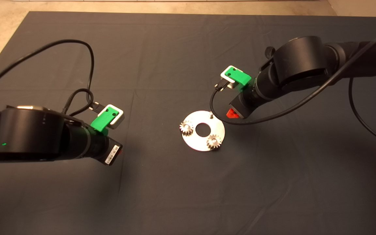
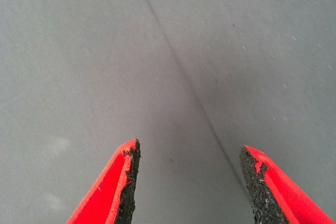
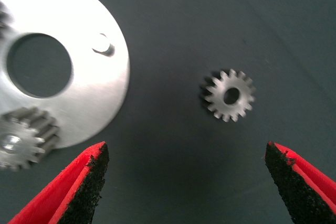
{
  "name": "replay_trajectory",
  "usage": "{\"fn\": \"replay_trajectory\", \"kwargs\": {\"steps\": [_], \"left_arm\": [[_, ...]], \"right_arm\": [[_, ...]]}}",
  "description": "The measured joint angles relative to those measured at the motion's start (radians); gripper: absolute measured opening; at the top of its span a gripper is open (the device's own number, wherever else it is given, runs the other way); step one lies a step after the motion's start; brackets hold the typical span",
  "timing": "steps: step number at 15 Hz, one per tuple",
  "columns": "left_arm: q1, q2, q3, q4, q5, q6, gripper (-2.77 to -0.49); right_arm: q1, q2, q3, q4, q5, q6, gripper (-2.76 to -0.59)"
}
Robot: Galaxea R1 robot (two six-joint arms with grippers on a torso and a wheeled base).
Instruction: Install three planetary gears onto the carrier pins
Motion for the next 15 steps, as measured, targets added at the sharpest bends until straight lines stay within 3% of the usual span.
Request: {"fn": "replay_trajectory", "kwargs": {"steps": [1, 3, 4, 5, 6, 7, 9, 11, 12, 15], "left_arm": [[0.001, -0.003, 0.008, 0.000, 0.000, 0.000, -1.95], [0.004, -0.002, 0.011, 0.000, 0.000, 0.000, -1.95], [0.004, -0.002, 0.012, 0.000, -0.003, 0.000, -1.95], [0.004, -0.002, 0.012, 0.000, -0.003, 0.000, -1.95], [0.005, -0.005, 0.012, -0.001, -0.001, 0.000, -1.95], [0.005, -0.008, 0.012, 0.001, 0.000, 0.000, -1.95], [0.005, -0.003, 0.012, 0.000, -0.001, 0.000, -1.95], [0.005, -0.002, 0.012, 0.001, -0.001, 0.000, -1.95], [0.005, -0.004, 0.012, 0.000, 0.000, 0.000, -1.95], [0.005, -0.006, 0.012, 0.001, -0.001, 0.000, -1.95]], "right_arm": [[-0.002, -0.031, 0.000, 0.000, 0.000, 0.000, -1.15], [-0.003, -0.063, -0.032, 0.000, -0.014, 0.000, -1.15], [-0.006, -0.061, -0.058, 0.000, -0.011, -0.001, -1.16], [-0.011, -0.059, -0.075, 0.000, 0.001, -0.001, -1.15], [-0.016, -0.056, -0.092, 0.000, 0.022, -0.002, -1.16], [-0.016, -0.054, -0.099, 0.000, 0.055, -0.002, -1.15], [-0.023, -0.059, -0.111, 0.000, 0.104, -0.002, -1.15], [-0.042, -0.057, -0.136, 0.004, 0.166, -0.002, -1.15], [-0.046, -0.054, -0.156, 0.007, 0.186, -0.002, -1.15], [-0.048, -0.052, -0.192, 0.008, 0.189, -0.002, -1.16]]}}
